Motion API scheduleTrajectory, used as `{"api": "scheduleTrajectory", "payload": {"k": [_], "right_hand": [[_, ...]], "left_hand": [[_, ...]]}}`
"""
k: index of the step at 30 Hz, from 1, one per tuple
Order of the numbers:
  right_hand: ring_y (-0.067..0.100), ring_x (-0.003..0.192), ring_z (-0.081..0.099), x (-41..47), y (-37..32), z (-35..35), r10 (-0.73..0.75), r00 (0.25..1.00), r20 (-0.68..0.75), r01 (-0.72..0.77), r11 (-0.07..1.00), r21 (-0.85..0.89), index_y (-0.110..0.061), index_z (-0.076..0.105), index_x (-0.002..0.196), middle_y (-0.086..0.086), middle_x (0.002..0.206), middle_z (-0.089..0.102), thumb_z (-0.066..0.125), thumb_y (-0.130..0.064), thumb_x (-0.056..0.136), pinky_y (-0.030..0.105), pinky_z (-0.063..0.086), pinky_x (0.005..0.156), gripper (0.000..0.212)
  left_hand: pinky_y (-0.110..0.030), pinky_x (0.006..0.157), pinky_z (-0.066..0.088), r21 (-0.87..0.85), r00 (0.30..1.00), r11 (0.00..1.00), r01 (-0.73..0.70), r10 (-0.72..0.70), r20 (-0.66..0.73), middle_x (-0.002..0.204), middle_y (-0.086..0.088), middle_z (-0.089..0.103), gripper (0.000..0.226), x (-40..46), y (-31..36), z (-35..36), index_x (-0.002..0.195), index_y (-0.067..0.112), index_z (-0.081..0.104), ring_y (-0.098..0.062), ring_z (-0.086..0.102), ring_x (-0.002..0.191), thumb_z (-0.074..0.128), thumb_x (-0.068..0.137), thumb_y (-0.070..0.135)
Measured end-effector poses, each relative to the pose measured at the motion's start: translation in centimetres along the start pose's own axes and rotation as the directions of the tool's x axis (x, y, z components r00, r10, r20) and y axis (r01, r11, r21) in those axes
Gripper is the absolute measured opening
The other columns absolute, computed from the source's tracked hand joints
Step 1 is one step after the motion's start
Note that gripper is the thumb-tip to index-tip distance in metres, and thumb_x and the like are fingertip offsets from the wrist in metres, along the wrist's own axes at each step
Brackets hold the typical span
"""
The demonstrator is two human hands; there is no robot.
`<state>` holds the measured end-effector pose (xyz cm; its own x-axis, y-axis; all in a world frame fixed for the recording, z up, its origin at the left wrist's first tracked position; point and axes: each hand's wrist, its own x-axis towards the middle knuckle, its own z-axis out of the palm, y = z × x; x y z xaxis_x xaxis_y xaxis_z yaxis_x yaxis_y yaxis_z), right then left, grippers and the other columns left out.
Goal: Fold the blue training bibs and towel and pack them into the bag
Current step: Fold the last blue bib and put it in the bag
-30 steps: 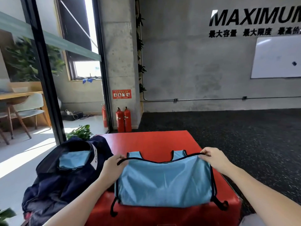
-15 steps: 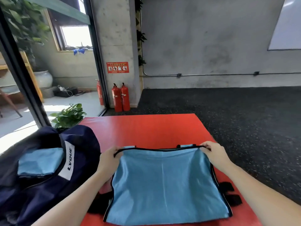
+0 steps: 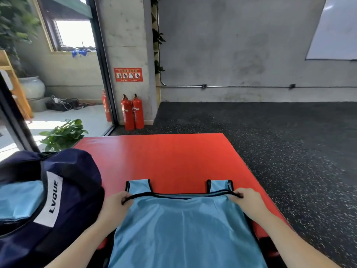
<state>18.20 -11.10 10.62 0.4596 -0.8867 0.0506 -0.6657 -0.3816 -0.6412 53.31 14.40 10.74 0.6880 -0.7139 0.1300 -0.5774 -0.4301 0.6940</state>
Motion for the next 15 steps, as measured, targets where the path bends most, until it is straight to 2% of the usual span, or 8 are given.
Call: {"api": "scheduleTrajectory", "payload": {"k": [2,4,5,7,9,12,14,15], "right_hand": [[0.002,0.044,0.042,-0.7,-0.2,-0.9,0.002,1.000,0.018,-0.003,1.000,0.023,-0.024,0.070,0.069,-0.010,0.053,0.056,0.076,-0.032,0.088,0.019,0.033,0.047,0.022],[-0.001,0.050,0.048,-1.3,-0.9,-2.0,-0.005,1.000,-0.001,0.005,0.997,0.078,-0.024,0.072,0.070,-0.013,0.055,0.059,0.077,-0.030,0.088,0.017,0.035,0.050,0.020],[-0.001,0.056,0.055,-1.4,-1.4,-2.6,-0.009,1.000,-0.014,0.011,0.993,0.121,-0.025,0.074,0.073,-0.013,0.060,0.065,0.076,-0.030,0.088,0.016,0.038,0.055,0.016],[0.006,0.073,0.067,-1.4,-2.5,-3.6,-0.023,0.999,-0.041,0.031,0.978,0.208,-0.027,0.077,0.080,-0.014,0.074,0.073,0.075,-0.029,0.089,0.025,0.050,0.068,0.009],[0.008,0.081,0.069,-0.6,-3.0,-3.9,-0.041,0.997,-0.071,0.058,0.965,0.255,-0.028,0.077,0.084,-0.014,0.080,0.075,0.075,-0.030,0.090,0.030,0.052,0.075,0.007],[0.011,0.084,0.069,1.4,-3.5,-3.3,-0.052,0.993,-0.110,0.082,0.956,0.282,-0.027,0.077,0.085,-0.012,0.083,0.075,0.073,-0.033,0.090,0.034,0.053,0.080,0.009],[0.009,0.083,0.069,2.9,-3.7,-2.6,-0.038,0.990,-0.138,0.076,0.956,0.283,-0.027,0.077,0.085,-0.013,0.082,0.075,0.072,-0.032,0.091,0.031,0.052,0.078,0.009],[0.007,0.082,0.068,3.6,-3.7,-2.2,-0.024,0.989,-0.149,0.066,0.957,0.282,-0.025,0.077,0.085,-0.013,0.081,0.074,0.072,-0.030,0.091,0.026,0.051,0.075,0.009]], "left_hand": [[-0.011,0.056,0.042,-0.018,1.000,1.000,-0.005,0.006,0.019,0.071,0.007,0.072,0.015,-0.4,0.1,-0.7,0.080,0.025,0.073,-0.008,0.062,0.066,0.070,0.090,0.014],[-0.013,0.059,0.043,-0.050,1.000,0.999,-0.008,0.009,0.019,0.073,0.013,0.072,0.016,-0.4,0.6,-1.6,0.080,0.030,0.072,-0.001,0.063,0.069,0.072,0.090,0.018],[-0.015,0.062,0.043,-0.069,1.000,0.997,-0.016,0.017,0.009,0.073,0.015,0.071,0.016,-0.2,0.9,-2.0,0.079,0.032,0.071,0.002,0.062,0.070,0.074,0.089,0.019],[-0.017,0.063,0.043,-0.121,0.999,0.992,-0.028,0.026,-0.018,0.071,0.014,0.071,0.014,0.2,1.8,-2.8,0.078,0.028,0.071,0.004,0.061,0.069,0.075,0.088,0.020],[-0.020,0.066,0.048,-0.172,0.999,0.985,-0.024,0.015,-0.050,0.073,0.013,0.074,0.009,0.9,2.3,-3.2,0.081,0.025,0.074,0.000,0.065,0.073,0.075,0.089,0.019],[-0.031,0.080,0.056,-0.257,0.997,0.967,0.005,-0.026,-0.078,0.081,0.012,0.076,0.007,2.4,2.4,-3.0,0.089,0.027,0.077,-0.010,0.071,0.084,0.073,0.090,0.021],[-0.037,0.080,0.056,-0.254,0.993,0.967,0.027,-0.055,-0.102,0.083,0.007,0.076,0.006,3.7,2.6,-2.2,0.090,0.027,0.076,-0.017,0.071,0.083,0.072,0.091,0.023],[-0.034,0.075,0.055,-0.244,0.991,0.969,0.033,-0.064,-0.119,0.083,0.001,0.076,0.006,4.3,2.6,-1.7,0.089,0.024,0.076,-0.020,0.068,0.079,0.071,0.091,0.023]]}}
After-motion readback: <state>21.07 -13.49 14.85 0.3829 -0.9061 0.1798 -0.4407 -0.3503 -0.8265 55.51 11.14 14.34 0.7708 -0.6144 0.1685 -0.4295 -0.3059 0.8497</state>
